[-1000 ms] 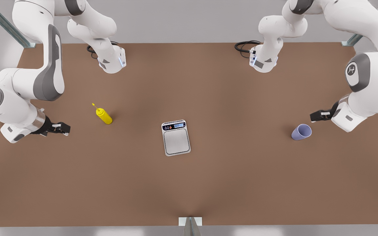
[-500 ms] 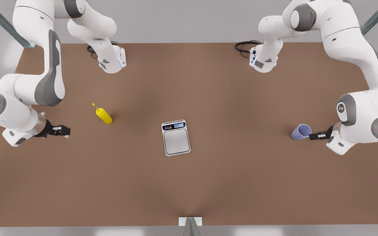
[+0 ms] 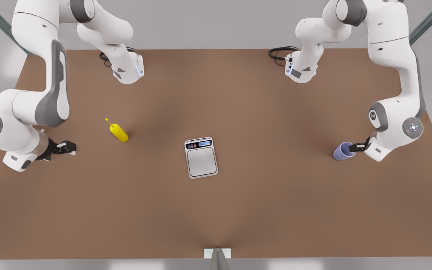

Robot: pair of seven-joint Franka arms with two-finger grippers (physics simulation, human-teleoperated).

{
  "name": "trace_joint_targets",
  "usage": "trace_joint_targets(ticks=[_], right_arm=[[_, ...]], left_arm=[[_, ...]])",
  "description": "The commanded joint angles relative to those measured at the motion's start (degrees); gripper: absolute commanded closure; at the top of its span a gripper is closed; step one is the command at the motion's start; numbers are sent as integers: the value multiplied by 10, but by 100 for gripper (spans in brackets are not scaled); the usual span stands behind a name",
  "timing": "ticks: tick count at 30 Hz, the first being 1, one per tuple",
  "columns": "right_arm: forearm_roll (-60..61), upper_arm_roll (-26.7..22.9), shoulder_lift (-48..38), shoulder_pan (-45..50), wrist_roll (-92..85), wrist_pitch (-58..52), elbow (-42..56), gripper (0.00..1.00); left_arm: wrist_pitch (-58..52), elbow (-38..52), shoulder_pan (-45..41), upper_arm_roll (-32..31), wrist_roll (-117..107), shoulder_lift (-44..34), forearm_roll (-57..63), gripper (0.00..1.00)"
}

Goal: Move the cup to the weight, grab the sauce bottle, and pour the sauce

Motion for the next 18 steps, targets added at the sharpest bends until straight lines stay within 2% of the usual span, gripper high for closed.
trace_joint_targets(ticks=[1,6,9,13,16,18], right_arm=[[1,0,-2,-3,-20,10,-8,0],[-6,0,-4,-35,-204,39,-34,0],[11,2,-22,-78,-448,114,-105,0],[188,2,6,-168,-724,156,-182,0],[332,2,63,-235,-919,76,-193,0],[389,2,76,-271,-1029,48,-238,0]], left_arm=[[5,-2,0,0,0,1,0,18],[17,-15,0,0,1,18,0,24],[66,-49,1,0,1,21,-1,32],[79,-56,1,1,1,25,-1,38],[84,-57,1,1,1,29,-2,46],[84,-56,1,1,1,29,-2,58]])
